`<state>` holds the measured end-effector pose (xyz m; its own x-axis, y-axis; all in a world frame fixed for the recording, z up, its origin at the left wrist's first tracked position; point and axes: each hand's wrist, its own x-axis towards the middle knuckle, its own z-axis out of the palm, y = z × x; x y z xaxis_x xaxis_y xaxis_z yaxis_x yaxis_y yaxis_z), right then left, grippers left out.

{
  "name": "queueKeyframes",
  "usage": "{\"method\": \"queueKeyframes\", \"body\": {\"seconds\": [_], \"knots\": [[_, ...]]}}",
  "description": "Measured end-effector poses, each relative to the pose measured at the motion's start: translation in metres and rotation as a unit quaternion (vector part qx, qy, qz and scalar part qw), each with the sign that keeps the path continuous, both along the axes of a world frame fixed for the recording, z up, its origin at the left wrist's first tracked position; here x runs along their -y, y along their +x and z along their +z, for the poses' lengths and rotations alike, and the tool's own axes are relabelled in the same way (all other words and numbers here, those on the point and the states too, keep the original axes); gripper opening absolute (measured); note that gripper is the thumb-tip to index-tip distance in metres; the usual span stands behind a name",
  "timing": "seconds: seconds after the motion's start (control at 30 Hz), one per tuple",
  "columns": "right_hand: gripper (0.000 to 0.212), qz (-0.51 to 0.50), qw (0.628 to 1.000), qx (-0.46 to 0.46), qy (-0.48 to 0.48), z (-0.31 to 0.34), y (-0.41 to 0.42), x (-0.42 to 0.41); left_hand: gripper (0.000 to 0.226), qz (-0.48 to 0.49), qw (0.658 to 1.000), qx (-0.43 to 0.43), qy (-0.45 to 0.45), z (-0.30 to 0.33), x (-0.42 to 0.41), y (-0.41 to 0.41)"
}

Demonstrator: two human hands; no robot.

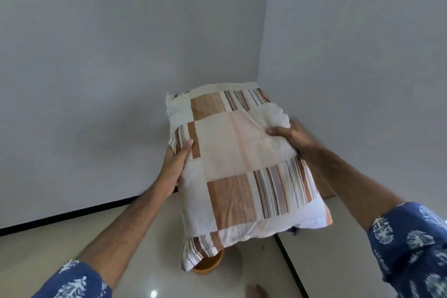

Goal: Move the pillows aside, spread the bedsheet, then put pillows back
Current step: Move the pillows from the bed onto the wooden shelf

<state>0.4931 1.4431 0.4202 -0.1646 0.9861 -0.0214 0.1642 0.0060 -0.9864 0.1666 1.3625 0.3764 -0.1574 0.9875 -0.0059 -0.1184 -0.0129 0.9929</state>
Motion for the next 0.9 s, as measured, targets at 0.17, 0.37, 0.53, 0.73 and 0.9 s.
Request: {"method": "queueKeyframes", "body": {"seconds": [0.17,0.37,0.53,0.73,0.9], "knots": [[0.065,-0.011,1.0,-0.01,0.002,-0.017,0.041,-0.093,0.038,-0.013,0.999,-0.034,-0.008,-0.01,-0.092,0.043],[0.075,-0.028,0.992,0.116,0.042,-0.032,0.081,-0.194,0.054,-0.048,0.984,-0.147,-0.092,-0.046,-0.202,0.08],[0.086,-0.066,0.871,0.481,0.079,-0.106,0.06,-0.229,0.107,-0.089,0.891,-0.419,-0.148,-0.086,-0.244,0.12],[0.082,0.068,0.826,0.548,0.118,-0.182,0.043,-0.215,0.09,-0.217,0.712,-0.659,-0.107,-0.122,-0.261,0.155],[0.08,0.05,0.815,0.554,0.163,-0.2,0.045,-0.217,0.105,-0.195,0.694,-0.69,-0.069,-0.148,-0.26,0.152]]}}
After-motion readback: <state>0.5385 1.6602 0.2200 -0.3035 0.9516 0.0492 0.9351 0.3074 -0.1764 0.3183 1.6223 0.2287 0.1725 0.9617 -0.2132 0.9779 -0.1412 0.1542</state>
